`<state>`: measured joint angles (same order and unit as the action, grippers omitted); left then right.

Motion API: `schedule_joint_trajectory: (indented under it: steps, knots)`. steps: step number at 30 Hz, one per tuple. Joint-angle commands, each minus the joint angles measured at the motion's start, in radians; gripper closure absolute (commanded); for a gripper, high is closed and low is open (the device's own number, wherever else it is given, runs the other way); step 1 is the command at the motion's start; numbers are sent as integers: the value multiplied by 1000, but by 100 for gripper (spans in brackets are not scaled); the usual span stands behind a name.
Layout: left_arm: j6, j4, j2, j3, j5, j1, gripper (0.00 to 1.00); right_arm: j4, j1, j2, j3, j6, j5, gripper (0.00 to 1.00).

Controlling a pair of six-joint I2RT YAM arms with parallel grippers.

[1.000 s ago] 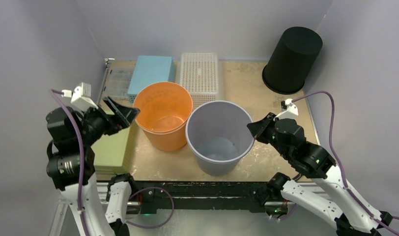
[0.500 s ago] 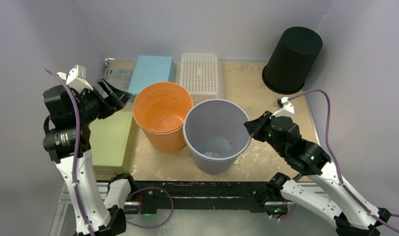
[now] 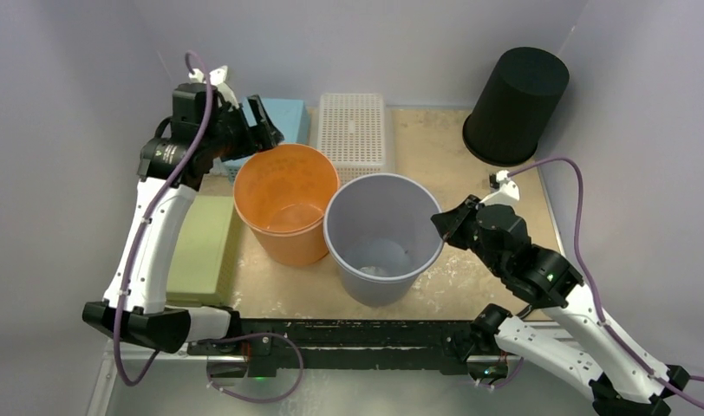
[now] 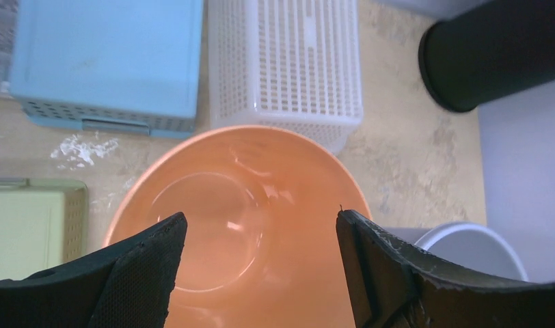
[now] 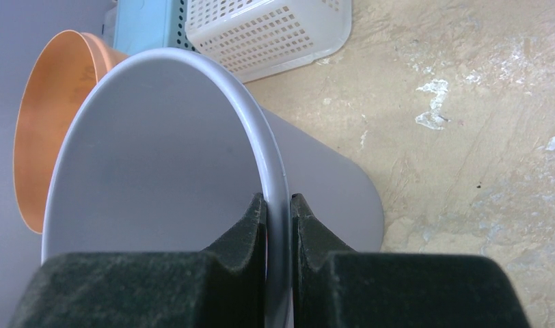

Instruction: Turn the large container upside down

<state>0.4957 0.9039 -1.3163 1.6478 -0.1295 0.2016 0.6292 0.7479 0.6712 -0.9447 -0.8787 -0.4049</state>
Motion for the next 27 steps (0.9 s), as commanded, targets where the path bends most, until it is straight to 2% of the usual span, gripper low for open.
schedule_joint_trajectory:
  steps: [1, 4, 8, 11, 13, 18, 23, 27]
  knots:
    - [55, -67, 99, 100, 39, -6, 22, -1, 3, -42, -42, -34, -55, 100]
    - [92, -104, 186, 3, -49, -1, 24, -6, 4, -49, -30, -30, -56, 100]
    - [234, -303, 382, -287, -242, 2, 27, -9, 3, -40, -15, -46, -61, 100]
    - [275, -272, 482, -367, -229, 2, 29, -19, 3, -41, -10, -58, -70, 100]
    - [264, -236, 501, -373, -236, 3, 29, -35, 4, -40, -5, -58, -77, 100]
    - [151, -111, 416, -325, -176, 3, 29, -43, 3, -1, -17, -56, -98, 100]
    - [161, -179, 356, -296, -168, 31, 30, -31, 4, 6, -33, -64, -91, 100]
    - [179, -216, 321, -310, -96, 153, 31, -26, 4, 6, -25, -69, -101, 100]
